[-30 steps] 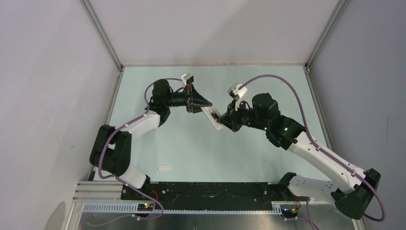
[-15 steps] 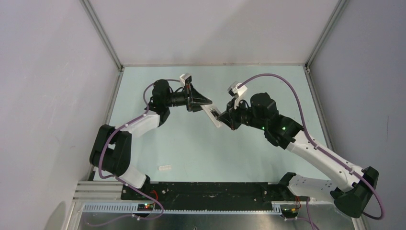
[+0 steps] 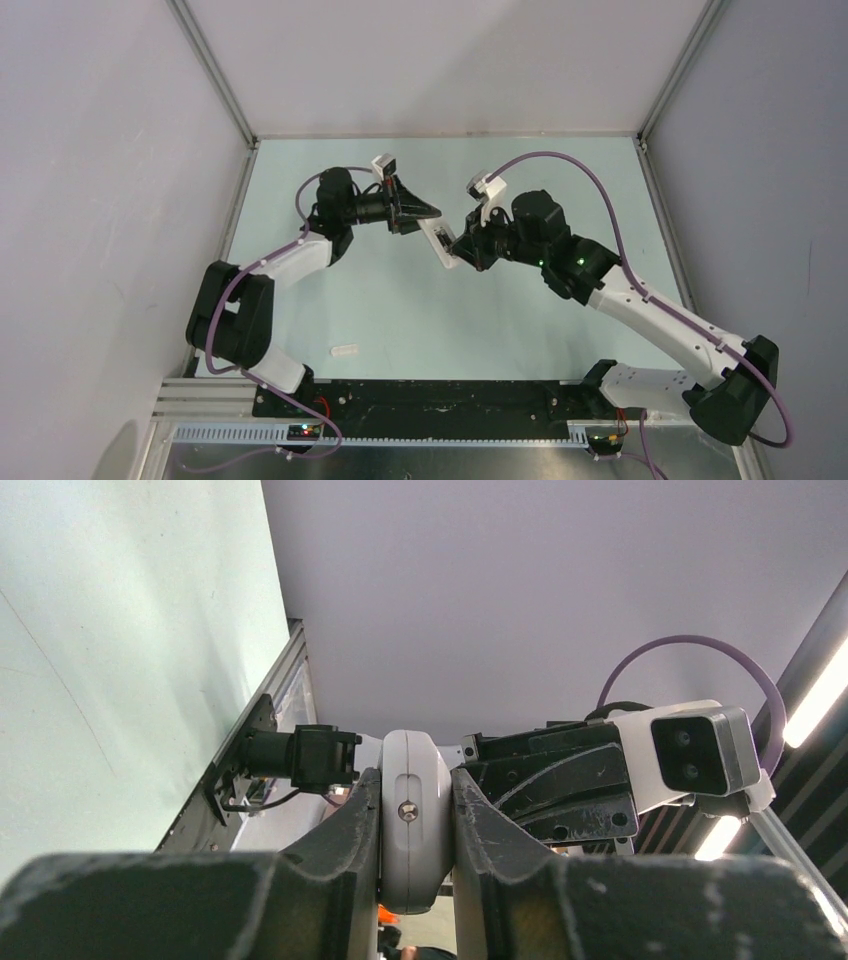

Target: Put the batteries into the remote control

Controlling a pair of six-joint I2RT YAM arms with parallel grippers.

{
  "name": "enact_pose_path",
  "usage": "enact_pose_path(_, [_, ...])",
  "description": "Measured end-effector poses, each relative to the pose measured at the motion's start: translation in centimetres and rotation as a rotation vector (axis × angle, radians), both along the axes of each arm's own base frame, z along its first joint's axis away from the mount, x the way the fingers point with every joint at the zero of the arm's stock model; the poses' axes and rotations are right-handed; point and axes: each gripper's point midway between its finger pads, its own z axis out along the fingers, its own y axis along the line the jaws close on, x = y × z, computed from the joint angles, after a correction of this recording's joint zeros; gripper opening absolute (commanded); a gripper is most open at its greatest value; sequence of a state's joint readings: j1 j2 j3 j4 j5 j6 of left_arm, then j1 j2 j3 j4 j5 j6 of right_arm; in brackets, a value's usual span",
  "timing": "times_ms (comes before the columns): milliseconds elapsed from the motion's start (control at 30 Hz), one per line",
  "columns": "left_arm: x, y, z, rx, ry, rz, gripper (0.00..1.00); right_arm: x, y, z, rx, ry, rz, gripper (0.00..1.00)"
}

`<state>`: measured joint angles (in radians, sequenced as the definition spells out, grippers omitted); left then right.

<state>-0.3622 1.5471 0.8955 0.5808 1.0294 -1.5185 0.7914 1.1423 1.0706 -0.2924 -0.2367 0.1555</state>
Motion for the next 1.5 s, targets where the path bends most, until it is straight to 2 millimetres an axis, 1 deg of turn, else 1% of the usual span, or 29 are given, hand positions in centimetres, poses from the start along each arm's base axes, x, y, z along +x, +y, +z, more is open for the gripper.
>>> enact_pose_path(167, [0.0, 0.1, 0.1, 0.005, -0.041, 0.007, 0.0, 0.0, 0.4, -0.6, -0.005, 0.028, 0.009, 0.01])
enact_pose_path(333, [0.0, 0.2, -0.7, 0.017, -0.04, 0.022, 0.0, 0.1, 0.5, -1.3, -0.017, 0.05, 0.004, 0.0])
enact_pose_path(400, [0.1, 0.2, -0.8, 0.021, -0.042, 0.027, 0.0, 0.4, 0.6, -1.4, -0.018, 0.055, -0.012, 0.0])
enact_pose_path(500, [-0.9, -0.3, -0.9, 0.023, -0.056, 0.002, 0.0, 1.3, 1.3, -1.0, -0.006, 0.042, -0.029, 0.0])
enact_pose_path(667, [-1.3, -0.2, -1.3, 0.028, -0.049, 0.002, 0.0, 1.7, 1.8, -1.0, -0.001, 0.04, -0.052, 0.0])
enact_pose_path(800, [-1.5, -0.1, -1.8, 0.034, -0.036, 0.005, 0.0, 1.6, 1.8, -1.4, -0.01, 0.047, -0.059, 0.02])
enact_pose_path(867, [-1.5, -0.2, -1.8, 0.036, -0.042, 0.003, 0.0, 1.6, 1.8, -1.4, -0.012, 0.048, -0.061, 0.05])
enact_pose_path(900, [-1.5, -0.2, -1.8, 0.036, -0.045, 0.003, 0.0, 1.5, 1.8, -1.3, -0.01, 0.049, -0.062, 0.11])
enact_pose_path(933, [-1.6, -0.2, -1.8, 0.037, -0.055, 0.001, 0.0, 1.5, 1.8, -1.3, -0.01, 0.05, -0.063, 0.19])
enact_pose_path(967, [-1.6, -0.2, -1.8, 0.038, -0.065, 0.0, 0.0, 1.5, 1.7, -1.3, -0.008, 0.052, -0.064, 0.24])
enact_pose_path(1000, [-1.7, -0.2, -1.8, 0.04, -0.079, -0.004, 0.0, 1.4, 1.6, -1.2, -0.007, 0.055, -0.065, 0.37])
enact_pose_path(1033, [-1.8, -0.3, -1.9, 0.044, -0.093, -0.008, 0.0, 1.2, 1.5, -1.1, -0.004, 0.058, -0.067, 0.43])
enact_pose_path(1067, [-2.0, -0.3, -1.9, 0.047, -0.109, -0.013, 0.0, 1.1, 1.4, -0.8, 0.002, 0.058, -0.069, 0.54])
enact_pose_path(1100, [-2.1, -0.3, -1.9, 0.051, -0.132, -0.016, 0.0, 0.9, 1.2, -0.5, 0.008, 0.054, -0.067, 0.61])
enact_pose_path(1133, [-2.4, -0.3, -1.9, 0.056, -0.156, -0.026, 0.0, 0.8, 1.1, -0.1, 0.014, 0.046, -0.066, 0.73])
enact_pose_path(1167, [-2.5, -0.3, -2.0, 0.06, -0.173, -0.03, 0.0, 0.6, 0.9, 0.3, 0.021, 0.042, -0.067, 0.78])
enact_pose_path(1200, [-2.7, -0.3, -2.0, 0.066, -0.199, -0.038, 0.0, 0.5, 0.6, 0.8, 0.028, 0.027, -0.071, 0.86])
enact_pose_path(1267, [-2.9, -0.2, -2.3, 0.08, -0.245, -0.05, 0.0, 0.3, 0.2, 1.7, 0.044, 0.009, -0.079, 0.92])
enact_pose_path(1367, [-3.1, 0.0, -2.8, 0.102, -0.298, -0.058, 0.0, 0.2, -0.4, 2.5, 0.052, -0.021, -0.086, 0.96])
enact_pose_path(1433, [-3.2, 0.1, -3.0, 0.115, -0.33, -0.061, 0.0, 0.2, -0.5, 2.6, 0.049, -0.03, -0.091, 0.98])
enact_pose_path(1500, [-3.3, 0.2, -3.2, 0.125, -0.352, -0.063, 0.0, 0.2, -0.6, 2.2, 0.032, -0.024, -0.095, 0.99])
